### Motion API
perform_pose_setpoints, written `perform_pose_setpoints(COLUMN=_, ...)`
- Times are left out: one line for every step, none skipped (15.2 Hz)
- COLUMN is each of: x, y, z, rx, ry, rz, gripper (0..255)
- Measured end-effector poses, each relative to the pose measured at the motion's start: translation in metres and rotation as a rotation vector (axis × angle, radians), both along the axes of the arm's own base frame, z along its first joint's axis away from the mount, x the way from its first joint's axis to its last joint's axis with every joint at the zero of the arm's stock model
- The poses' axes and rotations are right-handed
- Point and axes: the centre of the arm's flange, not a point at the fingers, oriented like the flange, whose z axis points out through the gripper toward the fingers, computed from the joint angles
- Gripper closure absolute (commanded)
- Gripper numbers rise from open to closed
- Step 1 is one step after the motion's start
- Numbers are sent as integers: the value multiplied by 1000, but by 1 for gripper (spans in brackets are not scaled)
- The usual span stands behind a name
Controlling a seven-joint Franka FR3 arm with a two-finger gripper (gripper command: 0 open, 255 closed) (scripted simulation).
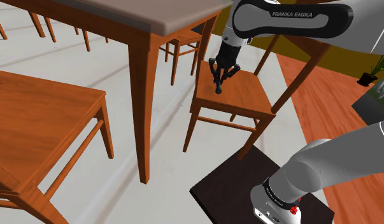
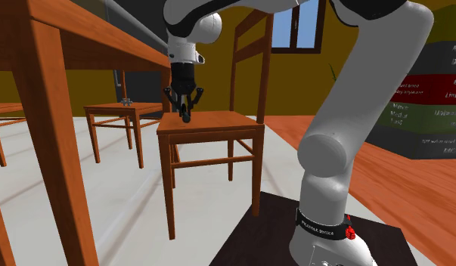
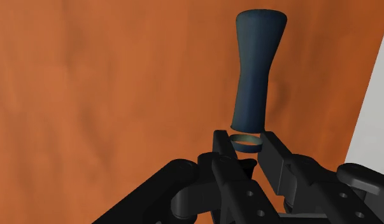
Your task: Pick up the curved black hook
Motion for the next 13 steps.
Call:
perform_pose_setpoints(x=-1, y=0, z=5, rx=0, ry=0, rz=0, gripper=255)
perform_pose_setpoints(x=0, y=0, z=11, rx=0, ry=0, rz=0, gripper=255)
perform_pose_setpoints(x=0, y=0, z=16, rx=0, ry=0, rz=0, gripper=255)
perform_pose_setpoints(x=1, y=0, z=21, rx=0, ry=0, rz=0, gripper=255)
perform_pose_setpoints(x=1, y=0, z=26, rx=0, ry=0, rz=0, gripper=255)
perform_pose_setpoints(x=1, y=-1, z=31, rx=0, ry=0, rz=0, gripper=255)
perform_pose_setpoints(x=1, y=-1, z=37, rx=0, ry=0, rz=0, gripper=255)
perform_pose_setpoints(x=1, y=-1, z=42, rx=0, ry=0, rz=0, gripper=255)
perform_pose_setpoints(x=0, y=-1, z=48, rx=0, ry=0, rz=0, gripper=255)
perform_pose_setpoints(x=0, y=0, z=53, rx=0, ry=0, rz=0, gripper=255)
perform_pose_setpoints(x=0, y=-1, z=58, rx=0, ry=0, rz=0, gripper=255)
perform_pose_setpoints(x=-1, y=0, z=64, rx=0, ry=0, rz=0, gripper=255)
perform_pose_setpoints(x=0, y=0, z=67, rx=0, ry=0, rz=0, gripper=255)
